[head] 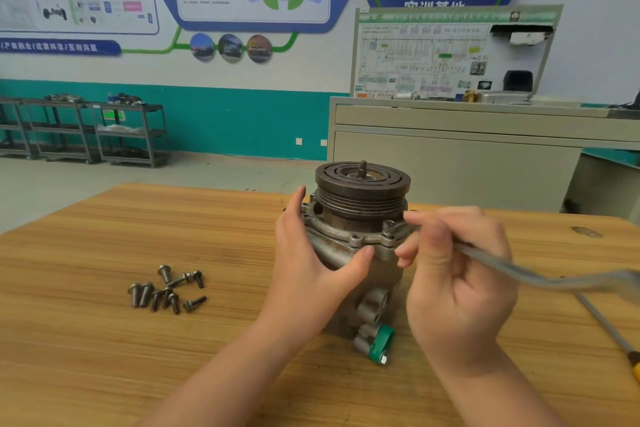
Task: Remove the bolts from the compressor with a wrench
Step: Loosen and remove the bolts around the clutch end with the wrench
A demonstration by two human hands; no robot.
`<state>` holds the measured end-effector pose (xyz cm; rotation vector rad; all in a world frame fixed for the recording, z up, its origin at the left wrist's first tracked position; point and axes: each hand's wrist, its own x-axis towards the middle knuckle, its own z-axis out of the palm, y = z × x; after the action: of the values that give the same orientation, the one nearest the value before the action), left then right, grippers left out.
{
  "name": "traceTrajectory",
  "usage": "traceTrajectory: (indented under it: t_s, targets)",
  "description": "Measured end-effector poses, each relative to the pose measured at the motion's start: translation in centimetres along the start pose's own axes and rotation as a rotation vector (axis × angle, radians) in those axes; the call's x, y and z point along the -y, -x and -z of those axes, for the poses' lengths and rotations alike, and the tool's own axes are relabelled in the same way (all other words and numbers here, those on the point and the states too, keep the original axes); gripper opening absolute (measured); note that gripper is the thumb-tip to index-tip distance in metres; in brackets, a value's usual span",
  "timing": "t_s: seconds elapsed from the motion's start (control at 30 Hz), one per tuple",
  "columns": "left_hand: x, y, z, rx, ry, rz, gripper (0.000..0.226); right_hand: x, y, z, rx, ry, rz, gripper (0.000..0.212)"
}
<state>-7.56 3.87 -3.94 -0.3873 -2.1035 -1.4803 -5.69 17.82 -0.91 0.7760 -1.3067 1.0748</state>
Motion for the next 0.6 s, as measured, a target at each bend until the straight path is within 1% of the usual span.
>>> traceTrajectory:
  t_s: [0.07,0.13,0.2,0.23,0.3,0.37,0.43,0.5,0.53,0.6]
  targets:
    - [-0.1,0.0,0.0,-0.007,-0.009,0.002,0.105,0.0,0.7,-0.5,0.024,0.07,0.049,0.026]
    - [-0.2,0.0,0.0,-0.006,-0.007,0.006,0.106,0.1,1.3,-0.8,0.036,0.149,0.115,0.029]
    - [-0.3,0.0,0.0,-0.002,-0.004,0.007,0.108,0.3,1.8,-1.0,0.033,0.113,0.116,0.028]
    - [-0.3,0.0,0.0,-0.004,-0.009,0.007,0.108,0.4,1.8,-1.1,-0.008,0.034,0.066,0.026]
    - [-0.4,0.1,0.1,-0.001,-0.009,0.012,0.108,0.6,1.3,-1.2,-0.196,-0.151,-0.126,0.022]
    - [-0.4,0.1,0.0,0.007,-0.002,0.018,0.107,0.1,0.2,-0.8,-0.41,-0.291,-0.431,0.027]
    - [-0.4,0.0,0.0,0.008,0.0,0.017,0.106,-0.8,-1.2,0.1,-0.485,-0.48,-0.769,0.033]
    - [-0.3,0.0,0.0,0.008,0.008,0.02,0.105,-1.9,-2.1,1.0,-0.535,-0.726,-1.0,0.036]
    - [-0.3,-0.1,0.0,0.011,0.01,0.022,0.106,-2.3,-2.4,1.4,-0.569,-0.808,-1.044,0.036]
    - [-0.3,-0.1,0.0,0.015,0.013,0.027,0.106,-2.3,-2.8,1.8,-0.572,-0.823,-0.995,0.035]
